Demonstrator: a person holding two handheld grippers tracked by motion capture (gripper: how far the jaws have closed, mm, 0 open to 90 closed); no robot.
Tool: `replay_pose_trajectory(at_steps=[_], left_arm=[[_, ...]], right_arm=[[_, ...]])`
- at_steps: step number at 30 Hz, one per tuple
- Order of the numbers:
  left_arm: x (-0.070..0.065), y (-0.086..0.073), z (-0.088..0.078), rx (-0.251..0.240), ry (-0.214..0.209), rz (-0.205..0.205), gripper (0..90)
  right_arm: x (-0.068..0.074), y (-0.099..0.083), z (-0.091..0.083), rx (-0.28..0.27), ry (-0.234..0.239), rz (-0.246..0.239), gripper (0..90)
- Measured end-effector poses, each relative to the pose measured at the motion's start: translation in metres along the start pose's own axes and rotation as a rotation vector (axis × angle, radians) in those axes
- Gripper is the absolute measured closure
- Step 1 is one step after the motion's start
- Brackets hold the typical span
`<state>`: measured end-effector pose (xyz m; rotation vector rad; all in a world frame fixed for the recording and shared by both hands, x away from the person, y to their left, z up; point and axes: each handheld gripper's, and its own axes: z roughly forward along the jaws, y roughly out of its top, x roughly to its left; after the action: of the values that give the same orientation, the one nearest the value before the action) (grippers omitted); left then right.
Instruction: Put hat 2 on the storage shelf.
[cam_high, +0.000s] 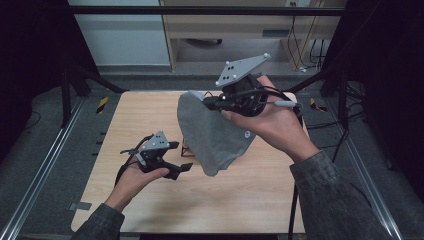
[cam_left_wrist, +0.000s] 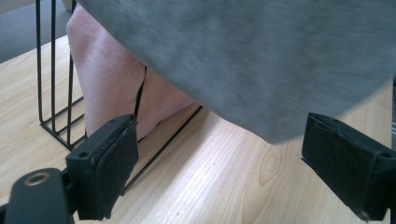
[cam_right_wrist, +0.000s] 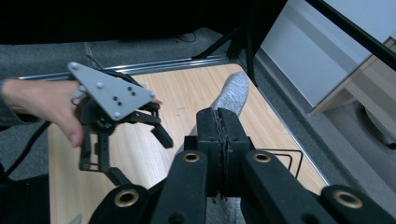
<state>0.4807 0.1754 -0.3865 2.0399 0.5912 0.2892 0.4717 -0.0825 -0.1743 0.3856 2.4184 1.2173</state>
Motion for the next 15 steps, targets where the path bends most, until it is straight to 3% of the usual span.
replay_pose_trajectory(at_steps=[3, 6, 8, 12, 15], left_arm=[[0.004, 0.002, 0.003, -0.006, -0.004, -0.006, 12.9], [0.008, 0.004, 0.005, -0.045, -0.043, -0.027, 21.6], [0.009, 0.007, 0.006, -0.061, -0.06, -0.018, 35.1], [0.01, 0.011, 0.005, -0.068, -0.065, -0.016, 71.9], [0.009, 0.014, 0.0, -0.063, -0.04, -0.018, 86.3]], right_arm=[[0.002, 0.002, -0.001, -0.001, 0.005, -0.007, 89.3], [0.005, 0.003, 0.0, 0.002, 0.013, -0.015, 89.3], [0.006, 0.003, 0.002, 0.007, 0.017, -0.018, 89.3], [0.005, 0.0, 0.005, 0.016, 0.014, -0.015, 89.3], [0.003, -0.004, 0.005, 0.024, 0.005, -0.012, 89.3]])
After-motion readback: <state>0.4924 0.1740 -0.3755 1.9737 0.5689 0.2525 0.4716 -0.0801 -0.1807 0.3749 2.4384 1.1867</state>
